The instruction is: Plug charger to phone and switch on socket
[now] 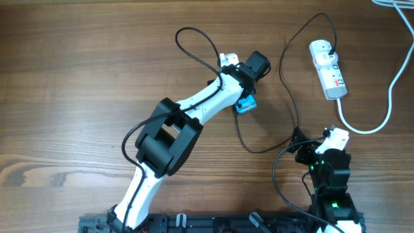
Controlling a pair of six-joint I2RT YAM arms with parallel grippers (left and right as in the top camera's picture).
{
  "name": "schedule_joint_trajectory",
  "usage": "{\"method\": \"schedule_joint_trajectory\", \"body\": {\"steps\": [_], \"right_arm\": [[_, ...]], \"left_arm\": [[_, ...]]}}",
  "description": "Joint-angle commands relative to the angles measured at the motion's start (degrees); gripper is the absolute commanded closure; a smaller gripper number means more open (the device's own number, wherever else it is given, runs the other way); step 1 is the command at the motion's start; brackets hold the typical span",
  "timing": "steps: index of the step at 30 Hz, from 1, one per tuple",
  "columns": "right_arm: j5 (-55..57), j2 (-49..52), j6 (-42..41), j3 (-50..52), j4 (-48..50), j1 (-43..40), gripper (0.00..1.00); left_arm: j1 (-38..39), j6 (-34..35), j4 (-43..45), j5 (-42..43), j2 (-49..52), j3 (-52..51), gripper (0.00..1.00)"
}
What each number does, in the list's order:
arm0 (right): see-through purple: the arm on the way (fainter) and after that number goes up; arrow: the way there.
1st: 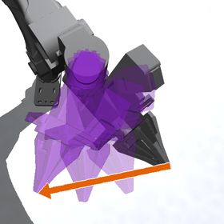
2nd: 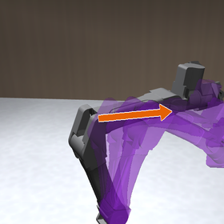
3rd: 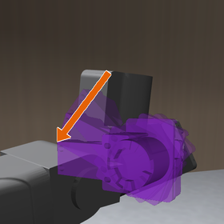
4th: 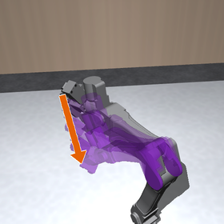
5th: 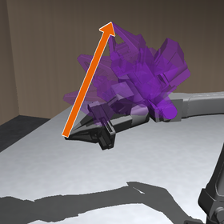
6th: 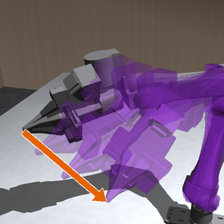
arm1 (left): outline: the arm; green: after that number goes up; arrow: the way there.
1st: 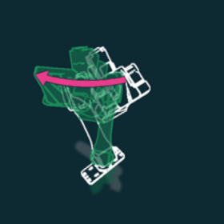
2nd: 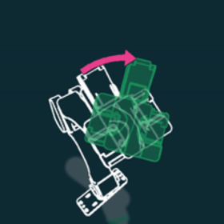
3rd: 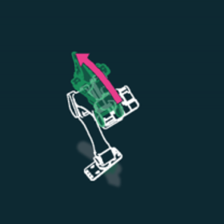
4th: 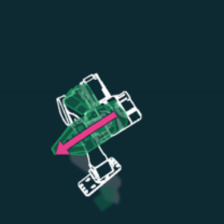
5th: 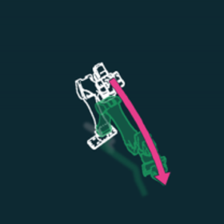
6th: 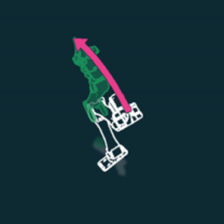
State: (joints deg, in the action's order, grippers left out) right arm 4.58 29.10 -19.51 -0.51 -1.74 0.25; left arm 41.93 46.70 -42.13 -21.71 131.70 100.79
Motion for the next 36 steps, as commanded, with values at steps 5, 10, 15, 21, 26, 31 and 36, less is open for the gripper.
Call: {"method": "schedule_joint_trajectory", "body": {"steps": [5,10,15,21,26,31,36], "right_arm": [[0.98,0.33,-0.59,-0.98,0.15,0.22,0.00],[0.98,0.33,-0.57,-0.98,0.15,0.22,0.00],[0.98,0.33,-0.57,-0.98,0.15,0.22,0.00],[0.98,0.33,-0.57,-0.98,0.15,0.22,0.00],[0.98,0.33,-0.57,-0.98,0.15,0.22,0.00],[0.98,0.33,-0.59,-0.98,0.15,0.22,0.00],[0.98,0.33,-0.59,-0.98,0.15,0.22,0.00]], "left_arm": [[-3.45,-1.44,-4.55,-1.25,1.92,0.17,0.01],[-2.95,-1.22,-3.54,2.19,-2.25,1.03,0.01],[-1.51,-0.20,3.45,12.26,-4.63,1.27,0.00],[0.02,5.22,4.92,10.14,-2.54,1.25,0.01],[0.57,5.20,3.78,4.39,0.37,1.22,0.01],[0.57,5.18,3.87,3.17,1.77,1.22,0.01],[0.72,4.52,3.72,2.21,2.73,1.22,0.01]]}}
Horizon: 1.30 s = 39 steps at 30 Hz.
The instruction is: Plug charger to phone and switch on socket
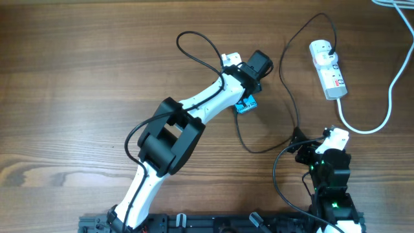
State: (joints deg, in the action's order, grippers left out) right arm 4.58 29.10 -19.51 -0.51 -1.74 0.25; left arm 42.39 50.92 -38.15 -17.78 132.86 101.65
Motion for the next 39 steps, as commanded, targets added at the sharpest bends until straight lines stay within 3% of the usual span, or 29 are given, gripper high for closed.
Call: {"method": "schedule_joint_trajectory", "body": {"steps": [1,9,20,24,29,31,34,39], "right_arm": [[0.98,0.33,-0.59,-0.98,0.15,0.22,0.00],[0.98,0.33,-0.59,-0.98,0.15,0.22,0.00],[0.98,0.33,-0.57,-0.98,0.15,0.22,0.00],[0.98,0.33,-0.59,-0.98,0.15,0.22,0.00],[0.98,0.33,-0.59,-0.98,0.15,0.22,0.00],[0.98,0.33,-0.59,-0.98,0.15,0.22,0.00],[0.98,0.33,-0.59,-0.98,0.15,0.22,0.00],[0.98,0.33,-0.57,-0.98,0.15,0.22,0.00]], "left_arm": [[0.26,0.26,-0.28,-2.49,1.57,0.37,0.00],[-0.15,-2.71,-5.05,-6.23,1.57,0.37,0.12],[-4.39,-3.21,-13.73,-7.34,1.18,0.37,0.10],[-6.29,-10.62,-14.45,-1.40,1.18,0.37,0.10],[-9.20,-14.43,-15.82,3.85,1.18,0.37,0.09],[-10.27,-16.15,-16.76,6.82,0.70,0.37,0.02],[-11.17,-14.75,-18.60,10.43,-1.97,0.37,0.00],[-10.88,-2.34,-21.62,18.60,-7.58,0.37,0.00]]}}
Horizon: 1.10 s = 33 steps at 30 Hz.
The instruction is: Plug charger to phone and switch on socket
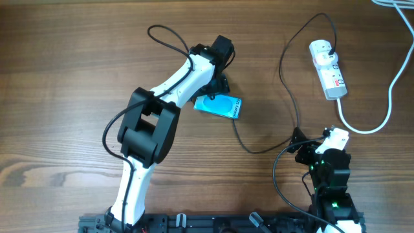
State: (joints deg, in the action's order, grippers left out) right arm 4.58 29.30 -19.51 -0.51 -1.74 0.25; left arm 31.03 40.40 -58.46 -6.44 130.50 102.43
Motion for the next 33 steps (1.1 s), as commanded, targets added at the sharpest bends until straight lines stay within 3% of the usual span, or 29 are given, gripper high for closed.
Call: {"method": "schedule_joint_trajectory", "body": {"steps": [1,4,9,20,27,33], "right_arm": [[0.98,0.13,-0.57,-0.98,0.15,0.22,0.00],[0.98,0.13,-0.59,-0.98,0.15,0.22,0.00],[0.98,0.13,-0.59,-0.96,0.15,0.22,0.00],[0.98,0.13,-0.59,-0.98,0.15,0.22,0.00],[0.98,0.13,-0.61,-0.96,0.15,0.22,0.00],[0.98,0.13,-0.57,-0.98,0.15,0.22,0.00]], "left_arm": [[0.59,11.78,-2.21,8.15,-5.79,-0.42,0.00],[1.05,19.87,-4.04,10.80,-5.92,-0.42,0.00],[1.99,25.70,-5.09,15.98,-5.88,-0.42,0.01],[6.10,61.94,-5.95,12.04,-4.79,-0.44,0.00],[5.44,68.17,-3.93,5.44,-4.46,-0.63,0.00],[5.44,71.12,0.61,6.84,-4.46,-5.38,0.00]]}}
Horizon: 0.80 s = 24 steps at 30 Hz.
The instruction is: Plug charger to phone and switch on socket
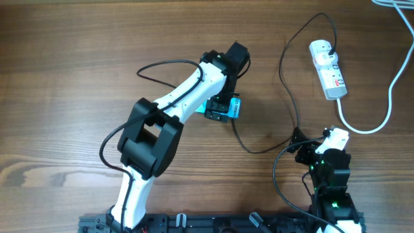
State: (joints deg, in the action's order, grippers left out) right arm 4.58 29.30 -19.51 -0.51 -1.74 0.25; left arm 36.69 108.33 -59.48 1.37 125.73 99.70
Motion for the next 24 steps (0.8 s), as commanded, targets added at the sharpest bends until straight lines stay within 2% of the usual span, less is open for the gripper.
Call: {"method": "schedule_joint_trajectory", "body": {"steps": [1,14,17,24], "right_arm": [[0.98,0.13,-0.59,-0.98,0.15,0.22,0.00],[0.98,0.13,-0.59,-0.98,0.15,0.22,0.00],[0.98,0.13,-0.61,-0.98,0.15,0.22,0.00],[0.98,0.13,-0.59,-0.98,0.15,0.22,0.00]], "left_arm": [[-0.35,3.19,2.60,-1.01,0.31,-3.08,0.00],[-1.81,3.15,3.82,0.50,3.98,-3.17,0.06],[-1.88,3.15,3.85,0.46,4.26,-3.17,0.12],[-1.99,2.10,4.02,0.31,4.26,-3.17,0.34]]}}
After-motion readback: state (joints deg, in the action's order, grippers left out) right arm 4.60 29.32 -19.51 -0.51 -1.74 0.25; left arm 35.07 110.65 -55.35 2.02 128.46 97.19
